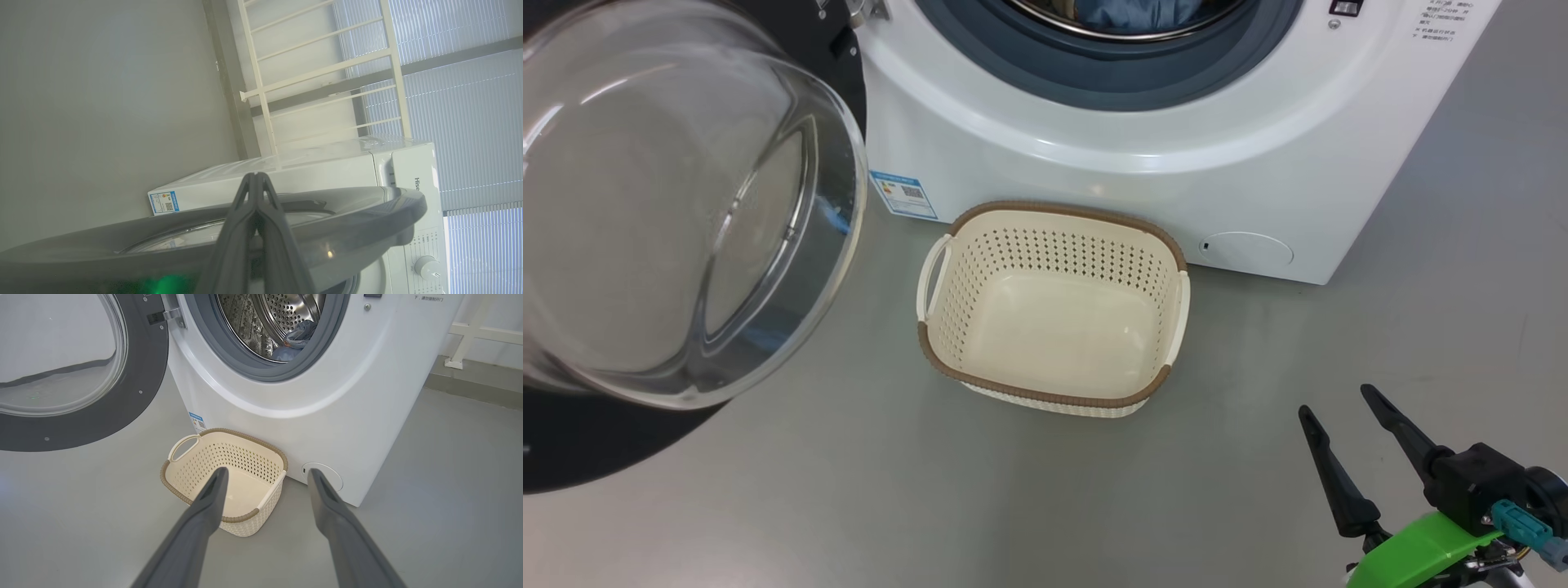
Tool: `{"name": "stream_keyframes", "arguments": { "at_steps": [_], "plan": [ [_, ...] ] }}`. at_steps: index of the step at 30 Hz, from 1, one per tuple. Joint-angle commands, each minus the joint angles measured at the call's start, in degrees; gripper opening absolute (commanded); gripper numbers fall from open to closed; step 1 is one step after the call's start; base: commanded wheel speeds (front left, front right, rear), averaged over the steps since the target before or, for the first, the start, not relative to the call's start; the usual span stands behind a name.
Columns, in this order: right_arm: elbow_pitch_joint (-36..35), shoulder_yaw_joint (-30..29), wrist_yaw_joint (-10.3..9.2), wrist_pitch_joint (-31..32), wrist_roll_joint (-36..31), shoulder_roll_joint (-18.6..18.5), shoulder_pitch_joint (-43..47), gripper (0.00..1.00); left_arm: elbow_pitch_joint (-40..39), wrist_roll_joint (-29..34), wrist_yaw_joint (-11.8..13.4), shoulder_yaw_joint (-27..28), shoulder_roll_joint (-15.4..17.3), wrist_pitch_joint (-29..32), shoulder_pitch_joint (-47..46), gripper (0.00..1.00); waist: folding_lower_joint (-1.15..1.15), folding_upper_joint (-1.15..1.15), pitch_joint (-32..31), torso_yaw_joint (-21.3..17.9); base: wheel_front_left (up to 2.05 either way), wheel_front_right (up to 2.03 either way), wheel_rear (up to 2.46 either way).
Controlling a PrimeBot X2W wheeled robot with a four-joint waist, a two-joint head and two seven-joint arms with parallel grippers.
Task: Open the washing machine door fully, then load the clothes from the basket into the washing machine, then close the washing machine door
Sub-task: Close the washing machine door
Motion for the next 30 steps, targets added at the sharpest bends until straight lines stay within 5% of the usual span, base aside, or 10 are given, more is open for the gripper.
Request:
{"name": "stream_keyframes", "arguments": {
  "at_steps": [1, 30],
  "plan": [
    [-1.3, 1.6, 0.53, -0.1, 0.2, -0.5, -1.4, 1.0, -2.2, -1.1, 0.4, 0.2, 1.8, 1.9, 0.8, 0.0, 0.0, 0.0, 0.0, 0.0, 0.0, 0.0, 0.0],
    [2.8, 1.6, 0.53, -3.3, 1.0, 1.8, -2.7, 1.0, -21.9, -12.3, 10.0, -0.6, -4.9, 17.7, 5.5, 0.0, 0.0, 0.0, -1.4, -1.4, 0.0, 0.0, 0.0]
  ]
}}
